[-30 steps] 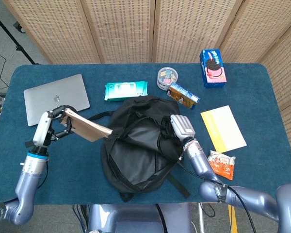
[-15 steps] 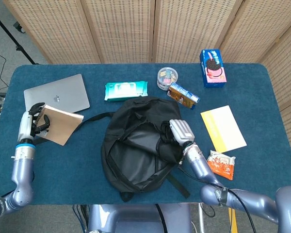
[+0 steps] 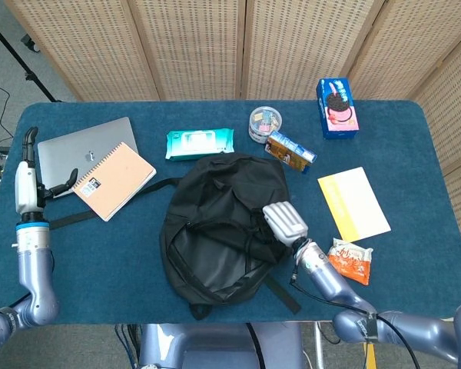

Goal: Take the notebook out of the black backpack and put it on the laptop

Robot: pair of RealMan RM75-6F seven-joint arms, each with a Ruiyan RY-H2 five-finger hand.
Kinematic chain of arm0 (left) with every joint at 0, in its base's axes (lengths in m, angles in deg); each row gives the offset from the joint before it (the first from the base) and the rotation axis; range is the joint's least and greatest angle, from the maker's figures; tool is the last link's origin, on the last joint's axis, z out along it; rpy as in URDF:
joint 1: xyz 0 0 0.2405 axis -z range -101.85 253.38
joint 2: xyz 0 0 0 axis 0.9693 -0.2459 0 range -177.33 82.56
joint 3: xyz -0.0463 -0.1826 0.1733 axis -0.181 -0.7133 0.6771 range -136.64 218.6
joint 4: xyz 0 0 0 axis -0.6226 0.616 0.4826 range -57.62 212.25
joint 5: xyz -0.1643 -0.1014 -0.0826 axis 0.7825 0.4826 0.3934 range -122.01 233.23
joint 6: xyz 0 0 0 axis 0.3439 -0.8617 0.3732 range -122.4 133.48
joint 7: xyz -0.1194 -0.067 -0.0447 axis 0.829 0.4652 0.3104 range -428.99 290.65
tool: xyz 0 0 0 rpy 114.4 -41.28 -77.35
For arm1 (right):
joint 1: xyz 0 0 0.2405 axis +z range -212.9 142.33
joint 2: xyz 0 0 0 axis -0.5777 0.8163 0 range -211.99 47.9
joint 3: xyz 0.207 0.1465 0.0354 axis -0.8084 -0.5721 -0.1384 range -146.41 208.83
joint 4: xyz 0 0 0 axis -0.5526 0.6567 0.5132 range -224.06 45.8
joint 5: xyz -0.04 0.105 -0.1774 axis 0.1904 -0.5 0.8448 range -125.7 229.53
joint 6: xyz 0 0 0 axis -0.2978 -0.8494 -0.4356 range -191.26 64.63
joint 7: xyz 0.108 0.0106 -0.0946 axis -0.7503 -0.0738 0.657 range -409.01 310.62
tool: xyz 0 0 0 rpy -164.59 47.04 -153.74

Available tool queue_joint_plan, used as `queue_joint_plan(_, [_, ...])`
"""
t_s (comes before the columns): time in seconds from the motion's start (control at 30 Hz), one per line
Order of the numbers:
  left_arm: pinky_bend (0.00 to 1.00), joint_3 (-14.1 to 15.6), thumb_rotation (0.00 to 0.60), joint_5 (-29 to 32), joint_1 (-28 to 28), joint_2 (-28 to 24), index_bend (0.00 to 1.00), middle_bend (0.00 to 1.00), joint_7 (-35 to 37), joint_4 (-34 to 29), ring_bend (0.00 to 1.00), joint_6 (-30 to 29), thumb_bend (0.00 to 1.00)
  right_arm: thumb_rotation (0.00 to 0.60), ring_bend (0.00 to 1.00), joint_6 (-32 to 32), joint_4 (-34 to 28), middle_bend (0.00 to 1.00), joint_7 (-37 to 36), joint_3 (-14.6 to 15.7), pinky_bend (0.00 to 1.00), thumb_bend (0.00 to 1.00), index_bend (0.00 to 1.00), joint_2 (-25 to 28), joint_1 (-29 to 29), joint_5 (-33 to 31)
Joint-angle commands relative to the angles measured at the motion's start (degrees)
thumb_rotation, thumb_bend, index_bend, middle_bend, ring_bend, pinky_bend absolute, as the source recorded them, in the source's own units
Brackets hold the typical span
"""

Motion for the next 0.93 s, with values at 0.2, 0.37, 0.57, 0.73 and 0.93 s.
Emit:
queue_joint_plan(0.2, [0.00, 6.08, 0.600, -11.75, -4.84, -2.35, 0.00, 0.00, -3.66, -2.09, 0.00, -5.89, 0.27, 0.600, 0.02, -8.18, -4.91, 0.07, 2.60, 13.94, 0.19, 0.00, 0.29, 14.05, -3.26, 31.36])
queue_joint_plan(0.37, [0.00, 9.52, 0.600, -15.22, -8.25, -4.40, 0.00, 0.00, -7.43, -3.17, 0.00, -8.28, 0.31, 0.600, 0.00, -15.17, -0.20, 0.05, 7.94, 17.18, 0.16, 0.00, 0.28, 20.13, -5.22, 41.53])
queue_joint_plan(0.57, [0.00, 12.83, 0.600, -16.08, -13.27, -5.99, 0.00, 0.00, -10.49, -4.52, 0.00, -10.83, 0.30, 0.600, 0.00, -24.01, 6.62, 0.03, 10.01, 16.63, 0.15, 0.00, 0.26, 23.16, -11.86, 39.48])
queue_joint_plan(0.73, [0.00, 14.69, 0.600, -17.54, -16.36, -6.70, 0.00, 0.00, -10.21, -6.14, 0.00, -12.72, 0.29, 0.600, 0.00, -27.97, 10.25, 0.00, 11.61, 14.90, 0.10, 0.00, 0.11, 21.97, -17.20, 33.76])
queue_joint_plan(0.93, [0.00, 16.46, 0.600, -18.98, -19.54, -7.26, 0.00, 0.00, -11.05, -7.99, 0.00, -14.68, 0.29, 0.600, 0.00, -30.42, 13.31, 0.00, 7.66, 14.47, 0.07, 0.00, 0.04, 20.01, -22.01, 29.15])
